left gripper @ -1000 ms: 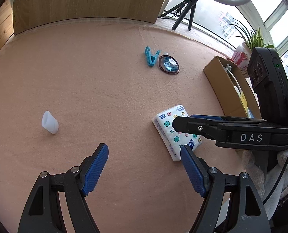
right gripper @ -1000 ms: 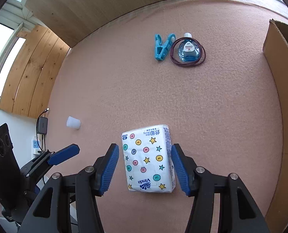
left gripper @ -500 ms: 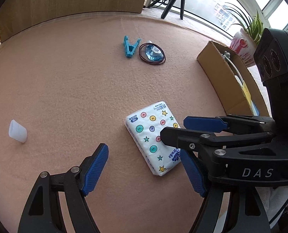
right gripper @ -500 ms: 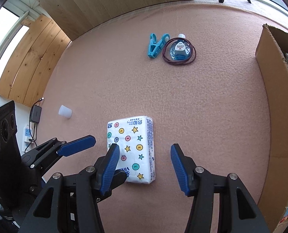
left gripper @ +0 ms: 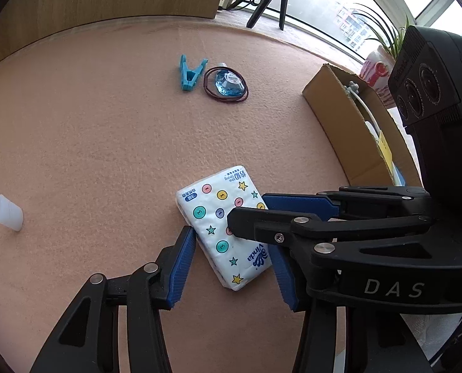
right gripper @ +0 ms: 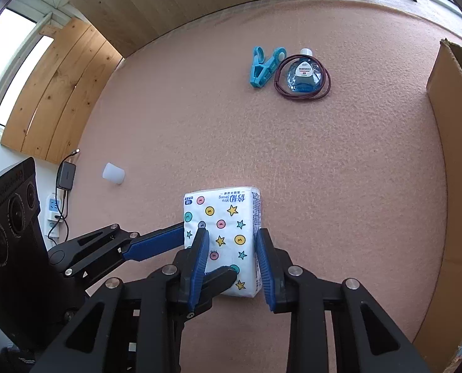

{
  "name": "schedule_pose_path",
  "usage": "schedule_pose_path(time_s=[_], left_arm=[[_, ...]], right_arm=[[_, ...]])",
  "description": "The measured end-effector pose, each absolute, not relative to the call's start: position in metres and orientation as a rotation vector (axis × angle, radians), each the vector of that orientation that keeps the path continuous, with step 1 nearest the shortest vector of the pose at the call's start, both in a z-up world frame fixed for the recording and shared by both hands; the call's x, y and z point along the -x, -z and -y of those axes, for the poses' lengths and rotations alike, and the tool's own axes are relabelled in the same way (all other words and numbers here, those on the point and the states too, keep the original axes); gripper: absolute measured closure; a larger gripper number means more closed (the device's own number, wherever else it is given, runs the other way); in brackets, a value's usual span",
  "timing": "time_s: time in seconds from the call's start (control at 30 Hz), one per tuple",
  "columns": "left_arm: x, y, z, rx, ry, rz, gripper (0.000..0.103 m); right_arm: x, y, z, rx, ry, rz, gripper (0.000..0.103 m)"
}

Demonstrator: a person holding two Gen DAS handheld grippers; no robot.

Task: Organize objects
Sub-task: 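Lift the tissue pack with the right gripper and carry it over the box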

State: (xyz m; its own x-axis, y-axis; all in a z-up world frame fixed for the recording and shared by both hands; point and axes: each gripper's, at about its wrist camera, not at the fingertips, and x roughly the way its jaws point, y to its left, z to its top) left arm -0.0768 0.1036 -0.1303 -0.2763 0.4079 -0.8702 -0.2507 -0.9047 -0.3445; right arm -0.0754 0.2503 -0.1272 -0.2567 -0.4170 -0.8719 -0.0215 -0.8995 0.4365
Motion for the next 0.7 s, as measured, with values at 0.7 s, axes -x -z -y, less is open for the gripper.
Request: schedule_pose_path(time_s=[0.7], left_arm=[[0.071, 0.061, -0.187, 1.355, -2.180, 0.070, 0.053]], right_arm=[[0.028, 0.061, -0.320, -1.561, 2.498, 0.662, 0.074]])
